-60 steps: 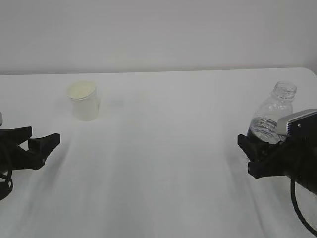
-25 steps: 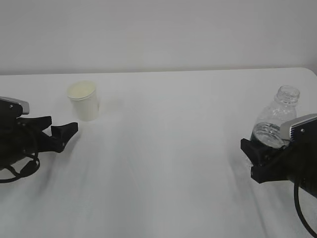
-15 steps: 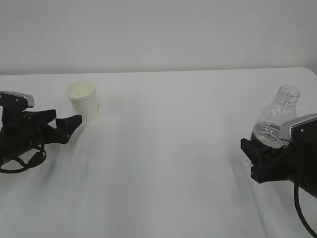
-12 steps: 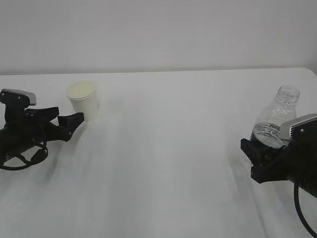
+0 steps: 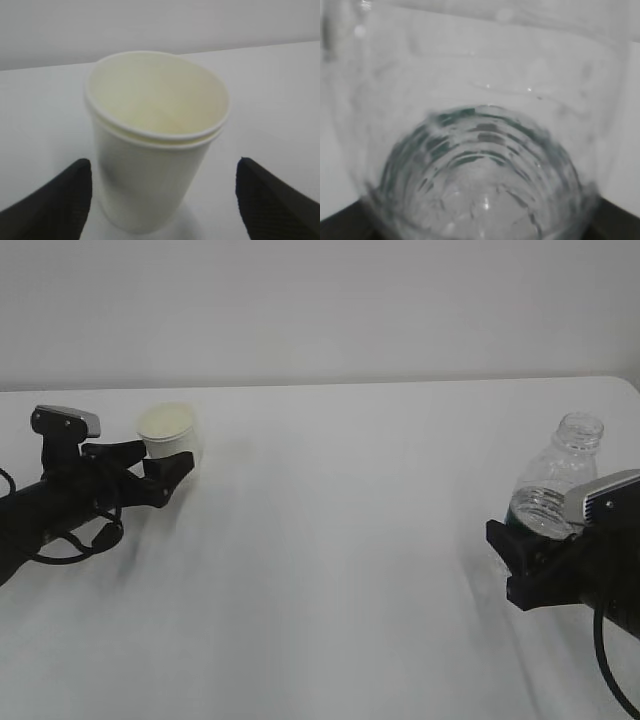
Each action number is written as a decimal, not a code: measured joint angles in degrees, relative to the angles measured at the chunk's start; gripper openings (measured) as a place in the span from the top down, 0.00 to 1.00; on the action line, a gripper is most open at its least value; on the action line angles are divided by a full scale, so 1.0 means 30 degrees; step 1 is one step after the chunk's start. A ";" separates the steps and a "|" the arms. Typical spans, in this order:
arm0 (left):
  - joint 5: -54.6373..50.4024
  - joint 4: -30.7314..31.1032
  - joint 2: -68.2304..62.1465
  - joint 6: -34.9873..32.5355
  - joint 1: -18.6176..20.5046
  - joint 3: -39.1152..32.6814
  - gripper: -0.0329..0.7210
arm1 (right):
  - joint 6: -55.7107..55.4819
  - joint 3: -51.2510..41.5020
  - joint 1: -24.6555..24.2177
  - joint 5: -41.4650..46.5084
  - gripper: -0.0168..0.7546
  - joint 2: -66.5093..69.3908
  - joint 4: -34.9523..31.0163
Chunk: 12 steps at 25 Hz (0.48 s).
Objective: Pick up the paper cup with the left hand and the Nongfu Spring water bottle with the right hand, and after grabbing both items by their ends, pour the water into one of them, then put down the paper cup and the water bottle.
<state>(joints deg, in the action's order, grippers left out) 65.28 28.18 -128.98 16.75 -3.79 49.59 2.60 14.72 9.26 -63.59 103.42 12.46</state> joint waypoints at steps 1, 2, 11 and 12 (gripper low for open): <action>-0.0145 0.0000 0.0000 0.0000 -0.0165 0.0185 0.09 | 0.0000 0.0000 0.0000 0.0000 0.35 0.0000 0.0000; -0.0302 0.0000 0.0000 0.0000 -0.0278 0.0335 0.09 | 0.0000 0.0000 0.0000 0.0000 0.35 0.0000 0.0000; -0.1773 -0.0503 0.0000 0.0012 -0.0479 0.1028 0.11 | 0.0023 0.0000 0.0000 0.0000 0.35 0.0000 0.0000; -0.1907 -0.0503 0.0000 0.0012 -0.0479 0.1089 0.11 | 0.0023 0.0000 0.0000 0.0000 0.35 0.0000 0.0000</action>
<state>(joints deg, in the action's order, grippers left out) 59.56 26.67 -128.98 16.78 -5.23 52.86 2.67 14.72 9.26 -63.59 103.42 12.46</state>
